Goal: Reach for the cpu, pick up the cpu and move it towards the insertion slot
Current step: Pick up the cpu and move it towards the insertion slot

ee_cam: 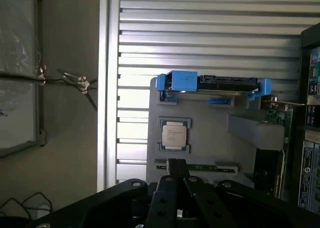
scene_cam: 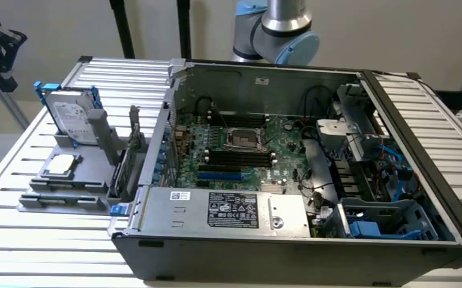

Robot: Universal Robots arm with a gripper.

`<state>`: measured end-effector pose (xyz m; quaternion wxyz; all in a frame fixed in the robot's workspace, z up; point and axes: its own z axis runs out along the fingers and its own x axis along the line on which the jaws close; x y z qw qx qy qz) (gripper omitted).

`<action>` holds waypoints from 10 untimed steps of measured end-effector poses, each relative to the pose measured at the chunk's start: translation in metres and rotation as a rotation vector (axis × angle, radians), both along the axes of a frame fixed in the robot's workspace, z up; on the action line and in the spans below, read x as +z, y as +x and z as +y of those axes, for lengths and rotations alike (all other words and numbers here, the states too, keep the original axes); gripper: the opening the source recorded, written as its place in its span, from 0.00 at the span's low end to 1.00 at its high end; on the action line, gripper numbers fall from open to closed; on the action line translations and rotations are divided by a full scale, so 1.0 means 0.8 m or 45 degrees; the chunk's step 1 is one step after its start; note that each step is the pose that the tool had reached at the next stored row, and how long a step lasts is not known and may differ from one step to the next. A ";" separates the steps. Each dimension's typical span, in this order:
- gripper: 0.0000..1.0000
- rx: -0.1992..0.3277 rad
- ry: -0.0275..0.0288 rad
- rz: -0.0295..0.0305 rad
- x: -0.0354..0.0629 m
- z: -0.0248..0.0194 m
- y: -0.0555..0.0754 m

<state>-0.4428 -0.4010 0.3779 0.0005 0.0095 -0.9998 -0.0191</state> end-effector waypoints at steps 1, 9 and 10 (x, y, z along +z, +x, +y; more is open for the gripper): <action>0.11 0.000 0.0001 -0.0001 0.000 0.0000 0.000; 0.30 0.000 0.0000 0.0000 0.000 0.0000 0.000; 0.30 0.000 0.0000 0.0000 0.000 0.0000 0.000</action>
